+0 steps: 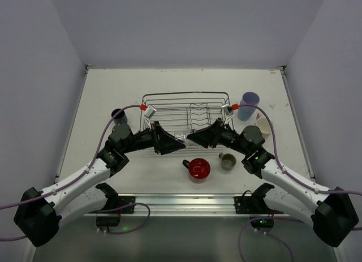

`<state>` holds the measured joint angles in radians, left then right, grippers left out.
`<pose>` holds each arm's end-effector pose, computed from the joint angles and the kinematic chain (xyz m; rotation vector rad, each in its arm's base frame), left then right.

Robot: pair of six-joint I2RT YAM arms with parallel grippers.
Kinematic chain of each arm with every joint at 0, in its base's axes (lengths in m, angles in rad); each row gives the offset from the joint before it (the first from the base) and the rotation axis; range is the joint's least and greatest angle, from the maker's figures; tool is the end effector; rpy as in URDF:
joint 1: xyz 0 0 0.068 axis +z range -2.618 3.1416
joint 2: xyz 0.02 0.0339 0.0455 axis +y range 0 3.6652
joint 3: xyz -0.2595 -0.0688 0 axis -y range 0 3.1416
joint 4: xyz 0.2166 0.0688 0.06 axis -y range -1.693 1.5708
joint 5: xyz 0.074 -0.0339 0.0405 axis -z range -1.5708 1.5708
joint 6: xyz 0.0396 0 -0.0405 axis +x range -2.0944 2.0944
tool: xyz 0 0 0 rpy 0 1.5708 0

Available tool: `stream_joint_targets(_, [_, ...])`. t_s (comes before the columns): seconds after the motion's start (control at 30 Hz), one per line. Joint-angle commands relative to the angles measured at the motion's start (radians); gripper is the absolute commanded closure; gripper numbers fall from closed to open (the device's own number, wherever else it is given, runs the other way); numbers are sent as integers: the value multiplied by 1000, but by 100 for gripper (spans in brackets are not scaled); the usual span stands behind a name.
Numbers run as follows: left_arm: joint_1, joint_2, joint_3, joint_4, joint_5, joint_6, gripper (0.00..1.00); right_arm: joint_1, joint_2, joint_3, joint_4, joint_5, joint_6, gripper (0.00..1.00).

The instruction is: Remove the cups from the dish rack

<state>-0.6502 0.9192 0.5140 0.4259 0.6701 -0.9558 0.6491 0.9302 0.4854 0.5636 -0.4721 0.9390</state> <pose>0.1366 -0.1348 0.2918 0.3488 1.8259 -1.7100 0.1443 0.1321 0.2955 -0.2020 1.6805 1.5879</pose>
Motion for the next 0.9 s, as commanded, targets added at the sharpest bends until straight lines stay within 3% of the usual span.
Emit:
stream_joint_targets(0.0, [-22, 18, 41, 129, -44, -23, 43, 9, 13, -18, 136, -37, 47, 88])
stream_joint_targets(0.23, [-37, 26, 50, 143, -81, -3, 55, 27, 25, -31, 142, -28, 52, 87])
stream_joint_targets(0.3, [-40, 30, 50, 151, -84, -3, 63, 34, 45, -33, 165, -28, 58, 87])
stream_joint_targets(0.33, [-42, 33, 49, 151, -84, -3, 69, 38, 54, -36, 179, -34, 70, 87])
stream_joint_targets(0.37, [-43, 32, 49, 151, -86, 0, 86, 41, 71, -39, 192, -37, 76, 86])
stream_joint_targets(0.4, [-43, 26, 49, 148, -92, 8, 93, 43, 78, -42, 214, -40, 81, 83])
stream_joint_targets(0.43, [-42, 18, 50, 137, -116, 18, 100, 43, 81, -48, 219, -34, 84, 64])
stream_joint_targets(0.5, [-43, -16, 78, -3, -162, 98, 100, 43, 65, -56, 211, -22, 83, 39])
stream_joint_targets(0.53, [-42, -26, 133, -83, -244, 136, 100, 43, 55, -60, 197, -13, 78, 19])
stream_joint_targets(0.6, [-40, -42, 207, -351, -361, 248, 100, 43, -3, -61, 112, 41, 54, 5])
stream_joint_targets(0.63, [-40, -42, 287, -443, -494, 281, 100, 43, -25, -56, 81, 59, 23, 1])
stream_joint_targets(0.67, [-39, -27, 335, -637, -564, 305, 100, 41, -48, -56, 55, 75, 9, 1])
stream_joint_targets(0.73, [-29, -2, 458, -801, -773, 354, 100, 40, -112, -59, -13, 110, -31, 1])
stream_joint_targets(0.87, [55, 75, 627, -1112, -862, 429, 100, 40, -203, -59, -145, 150, -100, 1])
